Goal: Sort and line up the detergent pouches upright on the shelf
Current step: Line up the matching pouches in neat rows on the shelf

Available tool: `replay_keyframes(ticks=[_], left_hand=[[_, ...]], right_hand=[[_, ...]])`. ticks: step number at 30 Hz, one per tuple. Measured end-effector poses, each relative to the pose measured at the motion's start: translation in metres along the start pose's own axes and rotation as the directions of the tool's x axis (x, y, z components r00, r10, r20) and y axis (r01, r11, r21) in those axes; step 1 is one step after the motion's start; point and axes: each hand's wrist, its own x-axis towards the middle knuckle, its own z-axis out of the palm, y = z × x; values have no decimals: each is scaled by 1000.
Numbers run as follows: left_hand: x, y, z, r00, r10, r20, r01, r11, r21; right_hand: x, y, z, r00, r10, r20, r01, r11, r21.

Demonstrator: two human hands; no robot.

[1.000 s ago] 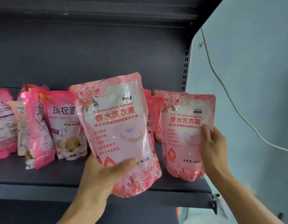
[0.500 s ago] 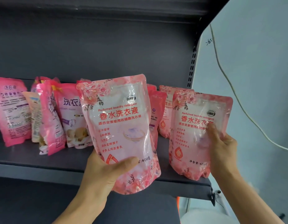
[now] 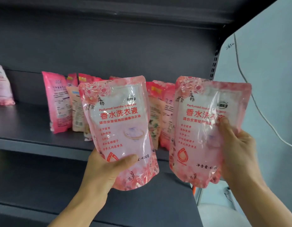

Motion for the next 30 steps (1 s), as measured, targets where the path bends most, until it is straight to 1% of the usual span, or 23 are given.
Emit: replay_keyframes(ticks=[5, 9, 13, 17, 22, 24, 27, 30], left_hand=[[-26, 31, -94, 998, -27, -62, 31, 997, 70], [-48, 57, -178, 995, -45, -89, 57, 989, 136], [-63, 80, -258, 981, -62, -185, 96, 979, 178], [-68, 102, -324, 960, -42, -276, 101, 974, 204], [-54, 115, -391, 930, -20, -367, 103, 973, 208], [-42, 119, -415, 914, -2, -405, 102, 969, 226], [-16, 122, -445, 905, 38, -423, 82, 962, 262], [16, 128, -471, 885, 64, -461, 67, 963, 262]], right_hand=[[-56, 9, 76, 995, 45, 91, -55, 993, 106], [-105, 22, 145, 981, 111, 157, -132, 982, 132], [-146, 33, 214, 962, 150, 227, -192, 966, 173], [-175, 42, 279, 935, 171, 310, -241, 949, 202], [-185, 53, 355, 905, 147, 399, -248, 945, 214], [-182, 59, 386, 903, 143, 405, -244, 947, 210], [-171, 72, 432, 913, 121, 389, -211, 957, 197], [-153, 83, 479, 910, 98, 403, -201, 954, 222]])
